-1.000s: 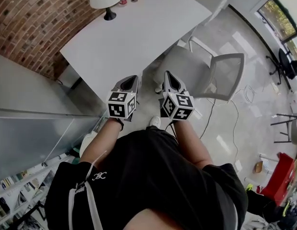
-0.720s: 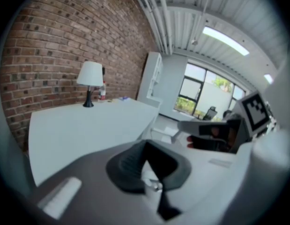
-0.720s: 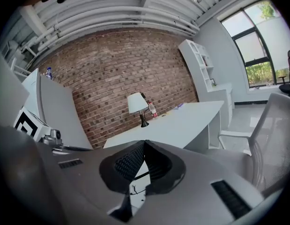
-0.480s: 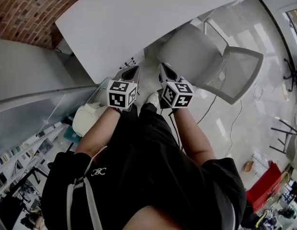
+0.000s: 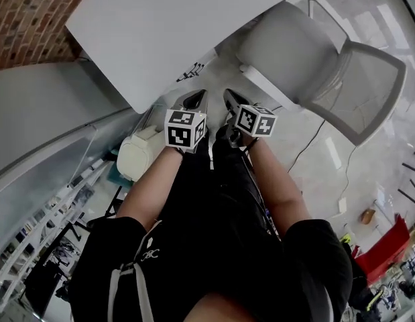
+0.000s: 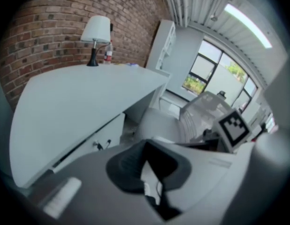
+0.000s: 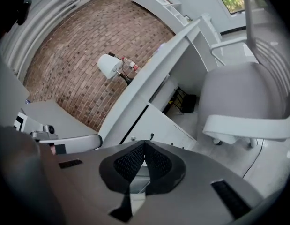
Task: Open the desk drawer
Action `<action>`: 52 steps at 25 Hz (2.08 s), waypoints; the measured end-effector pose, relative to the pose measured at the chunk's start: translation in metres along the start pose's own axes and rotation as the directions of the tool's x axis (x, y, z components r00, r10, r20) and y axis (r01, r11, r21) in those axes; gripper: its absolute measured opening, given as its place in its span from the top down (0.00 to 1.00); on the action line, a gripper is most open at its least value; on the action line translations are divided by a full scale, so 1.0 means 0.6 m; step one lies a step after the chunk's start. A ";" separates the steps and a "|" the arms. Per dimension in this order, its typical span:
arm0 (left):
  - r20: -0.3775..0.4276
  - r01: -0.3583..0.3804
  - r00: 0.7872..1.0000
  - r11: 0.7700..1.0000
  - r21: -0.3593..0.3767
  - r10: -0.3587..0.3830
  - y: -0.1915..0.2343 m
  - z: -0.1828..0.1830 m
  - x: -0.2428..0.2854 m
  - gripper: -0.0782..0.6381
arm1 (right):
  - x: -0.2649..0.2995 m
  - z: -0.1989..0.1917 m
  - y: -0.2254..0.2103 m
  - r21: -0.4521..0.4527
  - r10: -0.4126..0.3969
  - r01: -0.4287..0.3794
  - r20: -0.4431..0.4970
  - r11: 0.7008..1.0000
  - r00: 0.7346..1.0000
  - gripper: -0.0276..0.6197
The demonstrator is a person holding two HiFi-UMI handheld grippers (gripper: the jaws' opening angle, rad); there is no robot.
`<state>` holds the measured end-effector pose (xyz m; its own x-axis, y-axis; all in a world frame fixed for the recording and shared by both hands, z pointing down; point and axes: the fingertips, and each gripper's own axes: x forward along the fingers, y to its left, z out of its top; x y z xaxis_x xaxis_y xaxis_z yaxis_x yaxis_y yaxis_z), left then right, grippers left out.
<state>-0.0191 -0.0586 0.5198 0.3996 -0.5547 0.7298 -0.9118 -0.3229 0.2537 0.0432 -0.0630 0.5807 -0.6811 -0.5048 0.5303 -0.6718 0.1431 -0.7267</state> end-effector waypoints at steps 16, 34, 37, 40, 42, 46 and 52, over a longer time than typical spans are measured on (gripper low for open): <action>-0.177 0.077 0.982 0.996 0.045 -0.068 0.083 -0.172 0.077 0.89 | 0.309 -0.164 -0.181 0.255 -0.042 0.064 -0.089 0.965 0.995 0.83; -0.309 0.100 0.948 0.992 0.077 -0.072 0.148 -0.271 0.128 0.89 | 0.525 -0.192 -0.264 0.309 -0.080 0.114 -0.118 0.944 0.990 0.82; -0.338 0.097 0.939 0.992 0.086 -0.063 0.153 -0.286 0.138 0.89 | 0.539 -0.188 -0.266 0.281 -0.072 0.107 -0.133 0.954 0.988 0.82; -0.356 0.090 0.933 0.992 0.088 -0.053 0.160 -0.292 0.147 0.89 | 0.549 -0.180 -0.265 0.264 -0.084 0.120 -0.144 0.957 0.986 0.87; -0.361 0.083 0.931 0.993 0.085 -0.047 0.163 -0.295 0.149 0.89 | 0.550 -0.183 -0.260 0.280 -0.072 0.110 -0.143 0.954 0.987 0.91; -0.365 0.069 0.930 0.995 0.065 -0.041 0.163 -0.302 0.156 0.89 | 0.546 -0.184 -0.257 0.300 -0.060 0.097 -0.130 0.949 0.990 0.92; -0.356 0.073 0.933 0.997 0.032 -0.057 0.153 -0.305 0.154 0.89 | 0.540 -0.185 -0.255 0.290 -0.053 0.091 -0.137 0.953 0.989 0.92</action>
<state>-0.0833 0.0006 0.7265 0.3910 -0.2260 0.8922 -0.8764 -0.3875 0.2859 -0.1068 -0.1537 0.9122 -0.6782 -0.3899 0.6229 -0.6179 -0.1563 -0.7706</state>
